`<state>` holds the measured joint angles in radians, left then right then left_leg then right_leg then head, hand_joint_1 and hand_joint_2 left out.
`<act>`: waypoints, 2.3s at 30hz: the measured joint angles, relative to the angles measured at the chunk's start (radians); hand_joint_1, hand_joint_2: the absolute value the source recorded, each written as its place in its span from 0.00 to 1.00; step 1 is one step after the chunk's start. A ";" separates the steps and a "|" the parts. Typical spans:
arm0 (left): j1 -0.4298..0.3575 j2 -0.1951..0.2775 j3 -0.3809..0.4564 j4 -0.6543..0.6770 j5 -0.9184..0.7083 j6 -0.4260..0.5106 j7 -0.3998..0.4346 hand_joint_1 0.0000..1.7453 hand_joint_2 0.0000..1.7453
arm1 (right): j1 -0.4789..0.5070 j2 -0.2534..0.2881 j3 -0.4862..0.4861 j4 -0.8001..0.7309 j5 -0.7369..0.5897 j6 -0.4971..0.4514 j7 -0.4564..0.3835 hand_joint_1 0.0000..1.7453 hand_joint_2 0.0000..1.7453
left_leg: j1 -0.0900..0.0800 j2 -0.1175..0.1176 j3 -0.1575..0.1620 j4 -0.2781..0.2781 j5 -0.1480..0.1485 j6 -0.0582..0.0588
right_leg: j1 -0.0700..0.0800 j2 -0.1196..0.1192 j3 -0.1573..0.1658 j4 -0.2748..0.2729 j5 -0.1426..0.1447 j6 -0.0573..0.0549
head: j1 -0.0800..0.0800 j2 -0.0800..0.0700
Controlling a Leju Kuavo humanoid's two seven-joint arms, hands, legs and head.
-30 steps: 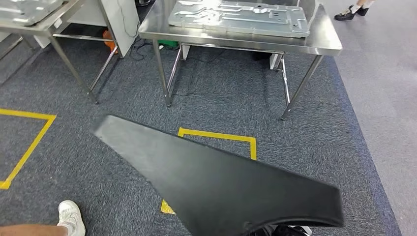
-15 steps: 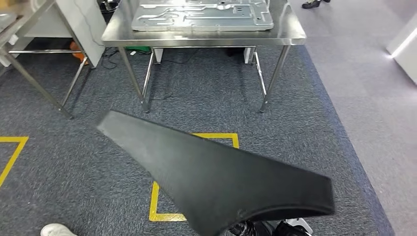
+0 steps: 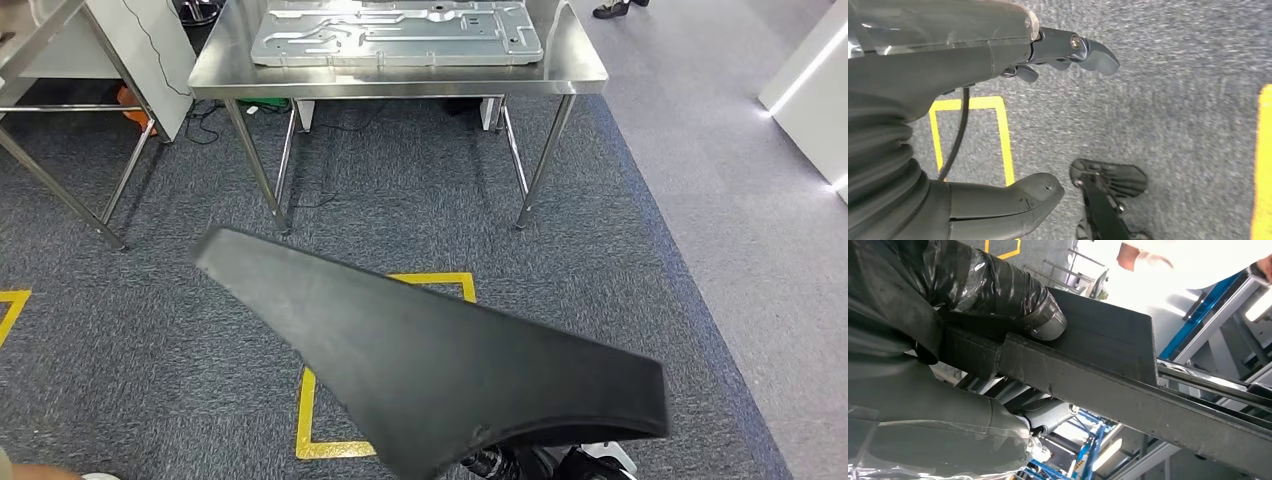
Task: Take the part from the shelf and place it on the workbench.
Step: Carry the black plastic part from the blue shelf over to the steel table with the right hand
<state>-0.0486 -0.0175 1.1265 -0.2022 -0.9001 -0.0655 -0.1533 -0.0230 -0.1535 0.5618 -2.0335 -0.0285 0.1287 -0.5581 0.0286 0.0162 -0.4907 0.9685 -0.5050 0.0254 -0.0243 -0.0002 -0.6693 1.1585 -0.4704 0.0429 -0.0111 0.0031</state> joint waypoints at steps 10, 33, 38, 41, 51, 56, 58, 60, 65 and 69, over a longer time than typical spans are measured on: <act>-0.006 0.000 0.002 0.000 -0.001 0.000 -0.002 0.00 1.00 | 0.000 -0.001 -0.006 -0.002 0.010 -0.006 -0.002 1.00 1.00 | 0.000 -0.004 -0.056 0.180 -0.118 -0.045 | 0.013 -0.002 0.120 -0.178 0.009 -0.069 | -0.001 0.000; -0.001 -0.006 0.020 0.000 -0.001 -0.001 -0.013 0.00 1.00 | 0.007 -0.006 -0.016 0.000 0.023 -0.024 0.002 1.00 1.00 | -0.015 -0.010 -0.014 0.005 0.017 0.000 | 0.007 -0.001 0.103 -0.147 0.017 -0.018 | 0.000 0.000; -0.005 -0.007 0.021 0.000 -0.001 -0.001 -0.019 0.00 1.00 | 0.007 -0.013 -0.016 0.002 0.076 -0.044 0.018 1.00 1.00 | -0.013 -0.008 -0.023 0.033 -0.015 -0.028 | 0.010 0.003 0.115 -0.172 0.009 -0.052 | -0.001 0.000; -0.005 -0.007 0.022 0.000 -0.001 -0.001 -0.019 0.00 1.00 | 0.006 -0.016 -0.016 0.004 0.085 -0.050 0.019 1.00 1.00 | -0.011 -0.009 -0.126 0.229 -0.098 -0.035 | 0.012 -0.006 0.123 -0.175 0.001 -0.069 | -0.001 0.000; 0.003 -0.006 0.026 0.000 -0.004 -0.004 -0.025 0.00 1.00 | 0.012 -0.039 -0.023 0.005 0.084 -0.075 0.010 1.00 1.00 | -0.022 0.006 -0.083 0.035 0.044 -0.002 | 0.025 -0.036 0.164 -0.171 -0.045 -0.041 | -0.001 0.000; 0.000 -0.006 0.027 0.000 -0.005 -0.009 -0.031 0.00 1.00 | 0.015 -0.041 -0.025 -0.002 0.082 -0.077 0.007 1.00 1.00 | -0.015 0.000 -0.071 0.026 0.037 0.023 | 0.018 -0.009 0.063 0.033 -0.145 -0.020 | -0.001 0.000; -0.001 -0.006 0.027 0.000 -0.006 -0.010 -0.033 0.00 1.00 | 0.019 -0.043 -0.025 -0.002 0.082 -0.077 0.006 1.00 1.00 | -0.016 -0.004 -0.064 0.027 0.030 0.024 | 0.017 -0.007 -0.006 0.135 -0.163 -0.018 | -0.001 0.000; -0.002 -0.006 0.028 0.000 -0.006 -0.011 -0.033 0.00 1.00 | 0.022 -0.045 -0.025 -0.002 0.082 -0.077 0.006 1.00 1.00 | -0.016 -0.009 -0.050 0.027 0.021 0.022 | 0.016 -0.007 -0.002 0.086 -0.098 -0.020 | -0.001 0.000; -0.004 -0.007 0.028 0.000 -0.008 -0.012 -0.036 0.00 1.00 | 0.022 -0.048 -0.026 -0.004 0.081 -0.077 0.006 1.00 1.00 | -0.020 -0.017 -0.023 0.023 -0.004 -0.001 | 0.028 -0.004 0.091 -0.144 0.007 -0.042 | -0.001 0.000; -0.007 -0.007 0.028 0.000 -0.011 -0.012 -0.037 0.00 1.00 | 0.021 -0.049 -0.026 -0.007 0.081 -0.077 0.005 1.00 1.00 | -0.019 -0.016 -0.031 0.065 -0.038 -0.020 | 0.018 -0.003 0.116 -0.169 0.002 -0.064 | -0.001 0.000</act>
<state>-0.0553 -0.0247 1.1543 -0.2022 -0.9110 -0.0772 -0.1907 -0.0017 -0.2026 0.5360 -2.0410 0.0525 0.0516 -0.5529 0.0096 0.0001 -0.5220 1.0336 -0.5433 0.0059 -0.0064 -0.0033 -0.5537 0.9893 -0.4681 -0.0209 -0.0122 0.0031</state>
